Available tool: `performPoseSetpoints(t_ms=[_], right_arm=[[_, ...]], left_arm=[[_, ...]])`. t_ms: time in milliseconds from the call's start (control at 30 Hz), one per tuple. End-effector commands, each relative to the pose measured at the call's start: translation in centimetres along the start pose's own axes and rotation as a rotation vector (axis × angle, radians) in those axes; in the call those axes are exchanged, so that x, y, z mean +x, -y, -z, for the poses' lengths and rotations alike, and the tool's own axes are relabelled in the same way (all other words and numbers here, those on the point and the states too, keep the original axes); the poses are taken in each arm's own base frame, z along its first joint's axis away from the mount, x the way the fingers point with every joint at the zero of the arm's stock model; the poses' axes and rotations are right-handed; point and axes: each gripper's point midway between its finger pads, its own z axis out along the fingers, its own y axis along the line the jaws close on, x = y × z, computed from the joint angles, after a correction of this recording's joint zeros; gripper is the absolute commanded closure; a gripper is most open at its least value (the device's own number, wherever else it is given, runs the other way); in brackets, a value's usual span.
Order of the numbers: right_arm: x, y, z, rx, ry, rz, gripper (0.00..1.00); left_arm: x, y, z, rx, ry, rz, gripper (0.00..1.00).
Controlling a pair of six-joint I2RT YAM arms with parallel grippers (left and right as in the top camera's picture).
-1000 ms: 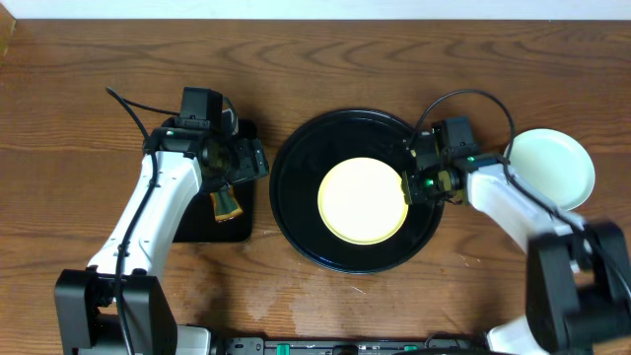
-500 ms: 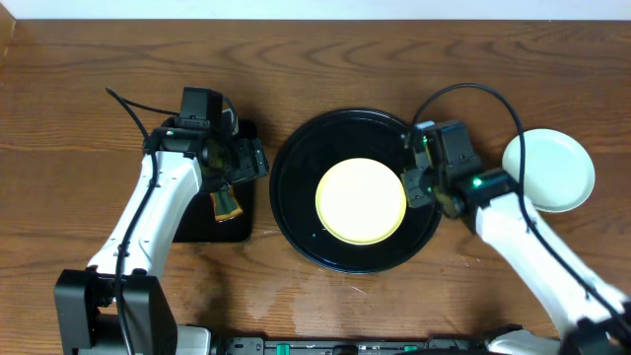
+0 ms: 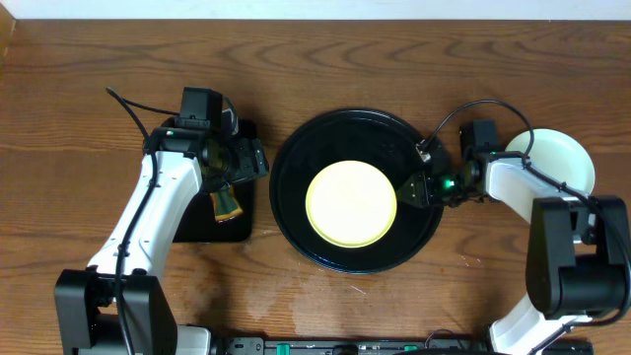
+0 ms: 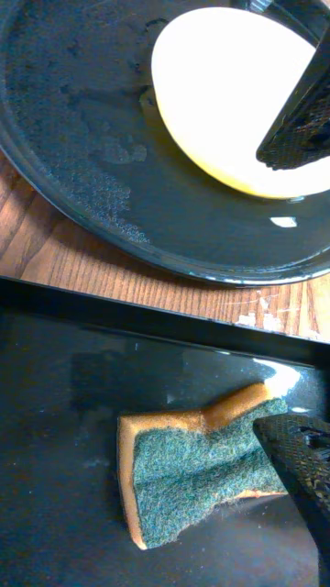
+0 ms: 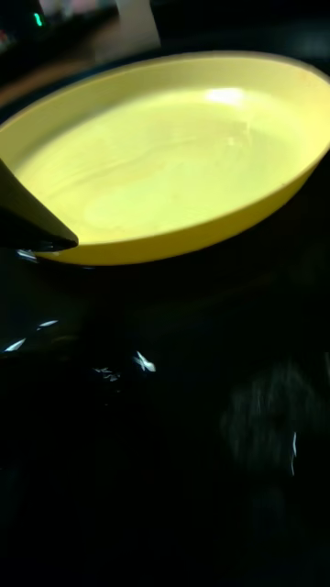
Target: Clean dirty plates on tray and stack at the side
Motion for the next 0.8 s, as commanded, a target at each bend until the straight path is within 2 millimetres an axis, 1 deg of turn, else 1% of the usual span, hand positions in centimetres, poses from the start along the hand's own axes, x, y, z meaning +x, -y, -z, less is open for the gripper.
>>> performPoseSetpoints(t_ms=[0,100,167,333,433,500,633,700,767], right_arm=[[0.4,-1.1,-1.6,-0.103,-0.029,0.031,0.72],[0.3,-1.2,-1.8,-0.104,-0.028,0.032,0.72],[0.0,-1.2,-1.4,-0.101,-0.015,-0.009,0.73],[-0.8,-2.2,0.4,-0.089,0.027,0.021,0.71],[-1.2,-2.0,1.4,-0.029,0.052,0.044,0.70],[-1.3,-1.9,1.5,-0.009,0.056,0.057,0.69],[-0.8,-2.1,0.7,-0.002,0.031,0.088,0.66],[-0.5,-1.8,0.0,0.022,0.011,0.096,0.66],[0.0,-2.0,-1.1,0.020,-0.018,0.107,0.66]], left_arm=[[-0.3,0.5,0.3,0.015,0.006,-0.008,0.14],[-0.3,0.5,0.3,0.015,0.006,-0.008,0.14],[-0.3,0.5,0.3,0.015,0.006,-0.008,0.14],[-0.3,0.5,0.3,0.015,0.006,-0.008,0.14],[-0.3,0.5,0.3,0.015,0.006,-0.008,0.14],[-0.3,0.5,0.3,0.016,0.006,-0.008,0.14],[-0.3,0.5,0.3,0.015,0.006,-0.008,0.14],[-0.3,0.5,0.3,0.015,0.006,-0.008,0.14],[-0.3,0.5,0.3,0.015,0.006,-0.008,0.14]])
